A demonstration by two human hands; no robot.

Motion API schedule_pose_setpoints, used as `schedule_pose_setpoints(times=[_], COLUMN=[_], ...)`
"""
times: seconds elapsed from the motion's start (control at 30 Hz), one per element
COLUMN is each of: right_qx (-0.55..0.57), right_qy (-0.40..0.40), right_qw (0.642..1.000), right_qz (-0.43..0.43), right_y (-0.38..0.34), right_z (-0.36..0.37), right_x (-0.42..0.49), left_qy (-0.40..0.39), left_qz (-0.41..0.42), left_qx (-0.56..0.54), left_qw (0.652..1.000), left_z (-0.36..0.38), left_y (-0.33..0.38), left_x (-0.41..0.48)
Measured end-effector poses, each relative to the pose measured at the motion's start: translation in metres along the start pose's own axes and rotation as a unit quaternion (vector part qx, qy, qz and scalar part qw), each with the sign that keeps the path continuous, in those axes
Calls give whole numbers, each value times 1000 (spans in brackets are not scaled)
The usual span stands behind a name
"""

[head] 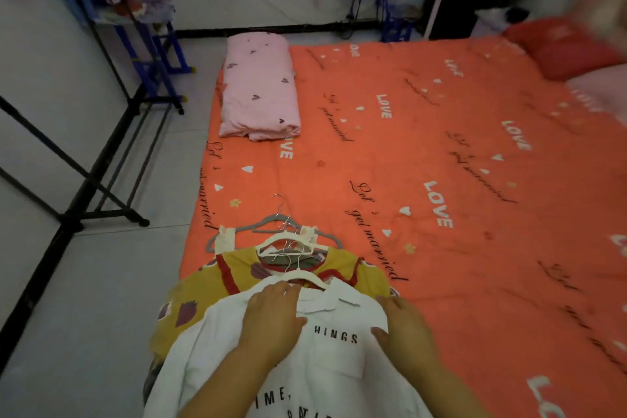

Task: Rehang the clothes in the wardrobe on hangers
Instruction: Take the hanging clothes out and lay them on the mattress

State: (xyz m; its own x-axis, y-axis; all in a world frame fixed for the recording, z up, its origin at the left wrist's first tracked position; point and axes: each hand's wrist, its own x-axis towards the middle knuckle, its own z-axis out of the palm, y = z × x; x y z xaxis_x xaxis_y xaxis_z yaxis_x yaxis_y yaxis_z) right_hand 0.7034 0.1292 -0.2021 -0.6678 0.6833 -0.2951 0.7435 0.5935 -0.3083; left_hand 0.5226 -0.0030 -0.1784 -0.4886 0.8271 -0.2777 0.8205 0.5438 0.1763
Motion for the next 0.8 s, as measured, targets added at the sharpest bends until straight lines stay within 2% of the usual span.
schedule_pose_setpoints(times=[0.2,0.37,0.57,0.67,0.8], right_qx=[-6,-30,-7,15,27], right_qy=[85,155,206,239,270], right_qw=[988,949,857,798,699], right_qz=[129,275,472,553,661], right_y=[16,12,-23,-50,-103], right_z=[-30,-23,10,34,69], right_x=[-101,-242,-451,-544,-671], left_qy=[17,7,-27,-20,-33], left_qz=[156,334,535,622,728], left_qx=[12,36,65,89,79], left_qw=[988,942,842,778,680], left_z=[-33,-35,-16,-3,16], left_y=[45,93,165,199,240], left_x=[-32,-91,-213,-282,-402])
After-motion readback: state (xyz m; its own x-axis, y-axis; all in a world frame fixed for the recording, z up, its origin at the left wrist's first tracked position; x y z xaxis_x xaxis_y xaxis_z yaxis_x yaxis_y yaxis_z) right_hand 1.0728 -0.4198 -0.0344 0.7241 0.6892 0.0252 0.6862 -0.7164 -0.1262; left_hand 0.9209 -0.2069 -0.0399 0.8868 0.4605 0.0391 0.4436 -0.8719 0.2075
